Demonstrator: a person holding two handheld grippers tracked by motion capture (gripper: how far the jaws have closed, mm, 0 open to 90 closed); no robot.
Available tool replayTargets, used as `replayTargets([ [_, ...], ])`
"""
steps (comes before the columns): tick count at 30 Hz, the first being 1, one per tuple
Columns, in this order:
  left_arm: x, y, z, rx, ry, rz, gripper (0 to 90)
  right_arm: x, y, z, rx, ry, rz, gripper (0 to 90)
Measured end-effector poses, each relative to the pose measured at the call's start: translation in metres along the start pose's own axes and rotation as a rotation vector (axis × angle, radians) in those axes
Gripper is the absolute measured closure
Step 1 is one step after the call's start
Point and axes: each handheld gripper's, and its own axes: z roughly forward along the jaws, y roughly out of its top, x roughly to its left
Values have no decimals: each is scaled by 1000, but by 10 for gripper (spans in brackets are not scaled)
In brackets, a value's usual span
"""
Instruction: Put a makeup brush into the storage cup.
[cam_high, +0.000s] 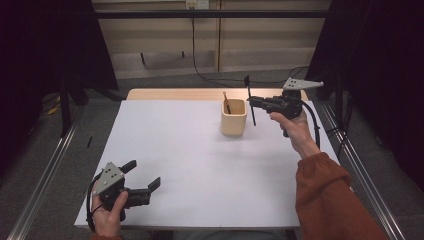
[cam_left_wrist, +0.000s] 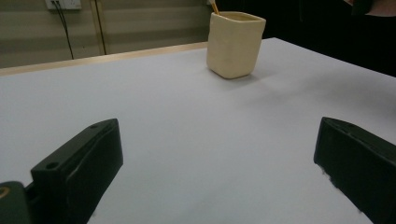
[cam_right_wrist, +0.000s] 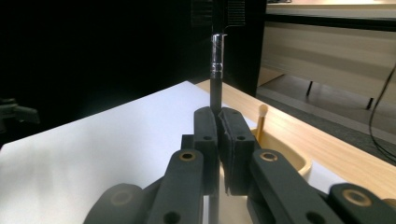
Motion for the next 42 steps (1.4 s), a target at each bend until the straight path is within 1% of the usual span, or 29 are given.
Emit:
replayTargets([
  [5,0,0,0,2,-3,-5,13,-5,7,3,-1,-25,1,854],
  [8,0,0,0,5,-5,-2,13,-8,10,6,-6,-30,1,854],
  [12,0,0,1,5,-5,-1,13,-11,14,11,6,-38,-5,854],
  [14,0,0,1,4,-6,-5,13,-12,18,13,-8,-32,0,854],
  [15,0,0,1,4,-6,-1,13,-12,20,14,-12,-36,-2,854],
  [16,0,1,0,3,-8,7,13,-13,22,15,-13,-36,-2,854],
  [18,0,0,0,1,-6,-1,13,-14,25,18,-9,-44,-3,853],
  [23,0,1,0,2,-8,5,13,-17,31,25,-11,-56,1,854],
  [29,1,0,0,0,-6,3,13,-22,34,34,-4,-75,-4,853],
  [34,1,1,0,0,-8,7,13,-23,37,41,5,-77,-13,853],
  [36,1,1,0,1,-7,5,13,-24,37,44,4,-76,-10,853],
  [38,1,1,0,2,-7,3,13,-25,34,46,-1,-71,4,854],
  [42,1,1,0,3,-9,6,13,-26,31,52,8,-75,2,854],
])
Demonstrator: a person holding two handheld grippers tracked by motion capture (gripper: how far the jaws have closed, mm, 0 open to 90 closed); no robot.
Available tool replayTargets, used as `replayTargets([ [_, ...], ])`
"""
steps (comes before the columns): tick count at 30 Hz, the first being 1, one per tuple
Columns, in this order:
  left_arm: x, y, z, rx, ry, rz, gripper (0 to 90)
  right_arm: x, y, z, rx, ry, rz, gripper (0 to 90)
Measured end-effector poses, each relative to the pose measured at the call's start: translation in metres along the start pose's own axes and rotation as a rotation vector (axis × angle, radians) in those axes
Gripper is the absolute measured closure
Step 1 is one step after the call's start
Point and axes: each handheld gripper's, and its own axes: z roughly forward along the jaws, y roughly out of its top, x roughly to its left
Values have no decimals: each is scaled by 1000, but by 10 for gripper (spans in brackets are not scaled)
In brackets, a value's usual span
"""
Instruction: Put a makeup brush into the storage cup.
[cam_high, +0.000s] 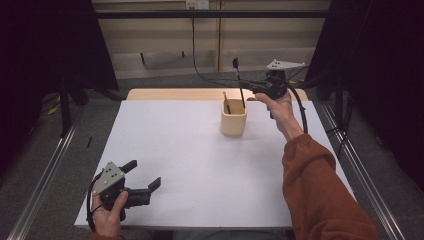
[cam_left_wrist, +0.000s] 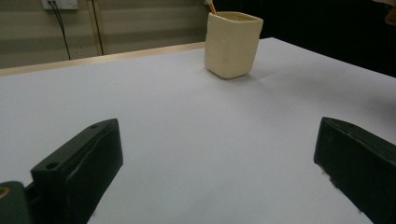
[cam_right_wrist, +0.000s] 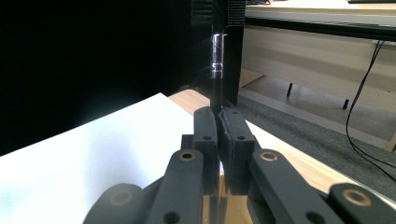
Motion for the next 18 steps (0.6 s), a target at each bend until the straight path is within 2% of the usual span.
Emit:
replayTargets([
  [11,0,0,0,2,-1,-8,13,-2,-5,11,6,-3,-8,853],
  [18,1,-1,0,3,-9,-2,13,-3,-15,16,25,-11,-4,854],
])
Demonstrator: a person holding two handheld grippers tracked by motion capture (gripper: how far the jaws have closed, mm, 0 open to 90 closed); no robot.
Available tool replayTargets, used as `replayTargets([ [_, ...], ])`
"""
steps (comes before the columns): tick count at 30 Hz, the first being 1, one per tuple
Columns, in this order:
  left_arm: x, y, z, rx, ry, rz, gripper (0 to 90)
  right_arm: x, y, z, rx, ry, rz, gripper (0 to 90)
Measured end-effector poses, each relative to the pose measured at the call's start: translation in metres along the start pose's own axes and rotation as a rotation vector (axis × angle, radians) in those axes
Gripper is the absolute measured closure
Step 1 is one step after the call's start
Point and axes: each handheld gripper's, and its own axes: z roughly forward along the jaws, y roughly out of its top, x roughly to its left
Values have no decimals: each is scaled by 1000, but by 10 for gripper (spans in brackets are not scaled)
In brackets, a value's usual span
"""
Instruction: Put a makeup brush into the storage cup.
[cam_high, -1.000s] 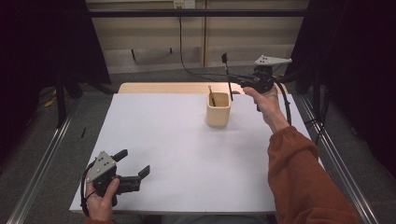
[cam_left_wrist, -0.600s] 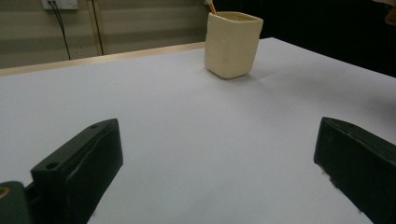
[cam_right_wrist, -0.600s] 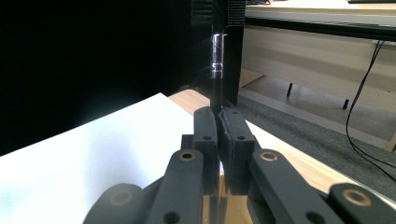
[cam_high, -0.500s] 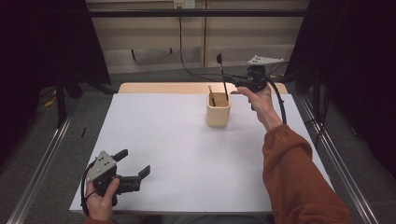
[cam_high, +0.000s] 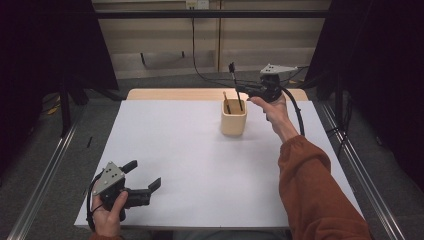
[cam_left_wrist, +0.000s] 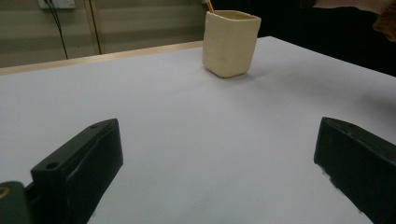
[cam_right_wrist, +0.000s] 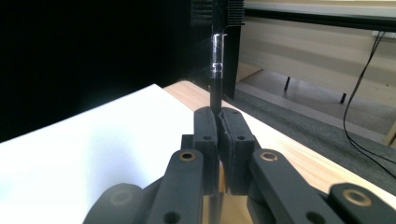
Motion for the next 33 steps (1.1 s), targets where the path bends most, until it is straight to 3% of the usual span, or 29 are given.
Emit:
replayTargets([
  [19,0,0,-1,0,3,-1,12,0,-16,16,26,-4,2,853],
  [33,1,0,0,1,3,-1,12,-2,-33,17,56,-6,19,853],
])
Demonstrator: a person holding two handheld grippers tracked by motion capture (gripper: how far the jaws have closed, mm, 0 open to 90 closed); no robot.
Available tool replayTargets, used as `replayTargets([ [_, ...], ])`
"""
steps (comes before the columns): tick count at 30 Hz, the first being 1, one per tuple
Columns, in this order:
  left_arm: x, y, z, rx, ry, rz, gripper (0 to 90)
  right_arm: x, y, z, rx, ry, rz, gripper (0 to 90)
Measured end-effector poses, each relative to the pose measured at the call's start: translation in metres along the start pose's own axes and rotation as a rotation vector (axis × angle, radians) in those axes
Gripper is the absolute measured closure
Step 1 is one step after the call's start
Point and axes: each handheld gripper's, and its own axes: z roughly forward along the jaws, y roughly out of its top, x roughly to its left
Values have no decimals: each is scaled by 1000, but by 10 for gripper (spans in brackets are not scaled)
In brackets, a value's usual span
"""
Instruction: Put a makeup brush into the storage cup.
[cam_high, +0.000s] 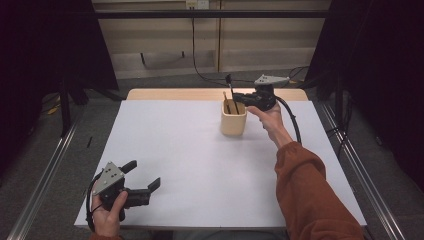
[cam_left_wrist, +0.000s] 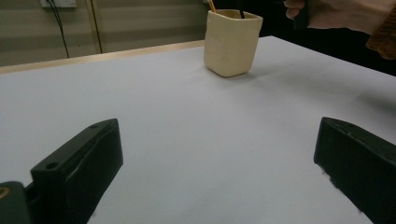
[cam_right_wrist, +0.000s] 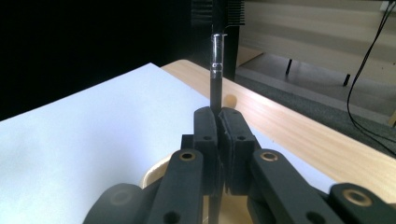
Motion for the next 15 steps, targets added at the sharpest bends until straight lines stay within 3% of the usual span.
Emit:
replayTargets([
  [15,0,0,1,4,-2,5,12,2,-11,1,19,3,18,852],
])
